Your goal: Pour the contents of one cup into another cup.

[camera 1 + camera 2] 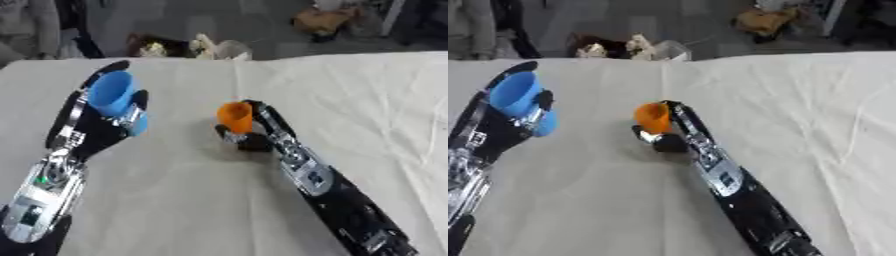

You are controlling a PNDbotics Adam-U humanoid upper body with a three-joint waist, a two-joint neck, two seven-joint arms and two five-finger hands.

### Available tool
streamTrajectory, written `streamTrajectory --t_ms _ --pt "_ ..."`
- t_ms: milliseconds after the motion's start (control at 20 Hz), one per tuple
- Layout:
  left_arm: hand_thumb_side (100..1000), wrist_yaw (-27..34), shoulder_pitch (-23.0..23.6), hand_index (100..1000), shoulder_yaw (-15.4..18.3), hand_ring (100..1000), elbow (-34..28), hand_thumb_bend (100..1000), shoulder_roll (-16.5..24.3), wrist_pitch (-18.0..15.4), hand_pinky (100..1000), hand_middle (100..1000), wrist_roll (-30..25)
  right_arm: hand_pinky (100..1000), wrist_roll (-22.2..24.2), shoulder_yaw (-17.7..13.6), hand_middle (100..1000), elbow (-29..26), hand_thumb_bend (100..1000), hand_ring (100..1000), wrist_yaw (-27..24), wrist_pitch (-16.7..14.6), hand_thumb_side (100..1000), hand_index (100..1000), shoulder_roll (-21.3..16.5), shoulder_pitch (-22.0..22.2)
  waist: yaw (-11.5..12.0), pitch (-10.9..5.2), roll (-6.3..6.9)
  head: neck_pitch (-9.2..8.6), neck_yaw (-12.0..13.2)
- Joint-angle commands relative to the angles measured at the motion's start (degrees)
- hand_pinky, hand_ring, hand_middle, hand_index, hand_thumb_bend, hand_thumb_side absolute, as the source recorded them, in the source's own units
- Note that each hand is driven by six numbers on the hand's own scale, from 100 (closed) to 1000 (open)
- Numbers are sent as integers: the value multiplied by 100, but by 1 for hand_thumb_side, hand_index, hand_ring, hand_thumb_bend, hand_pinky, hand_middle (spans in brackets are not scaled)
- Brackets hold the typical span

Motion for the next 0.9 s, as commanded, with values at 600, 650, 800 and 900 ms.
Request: streamTrajectory --t_ms 600,650,800,900 --pt "300 45 -15 888 111 583 -204 100 123 -27 100 478 54 600 -457 -20 295 -300 100 359 -168 141 158 453 -122 57 -191 -156 46 9 31" --pt "299 49 -1 887 122 582 -218 100 139 -23 100 477 64 599 -481 -27 294 -351 100 359 -207 152 159 452 -150 82 -216 -168 48 16 35" --pt "300 58 20 887 135 581 -256 100 198 -4 100 477 69 598 -527 -23 296 -505 100 358 -323 186 162 454 -218 160 -294 -202 50 37 54" --pt "301 62 15 888 126 581 -300 100 256 11 100 477 44 602 -533 4 301 -633 100 366 -387 201 169 458 -250 213 -347 -221 52 49 67"
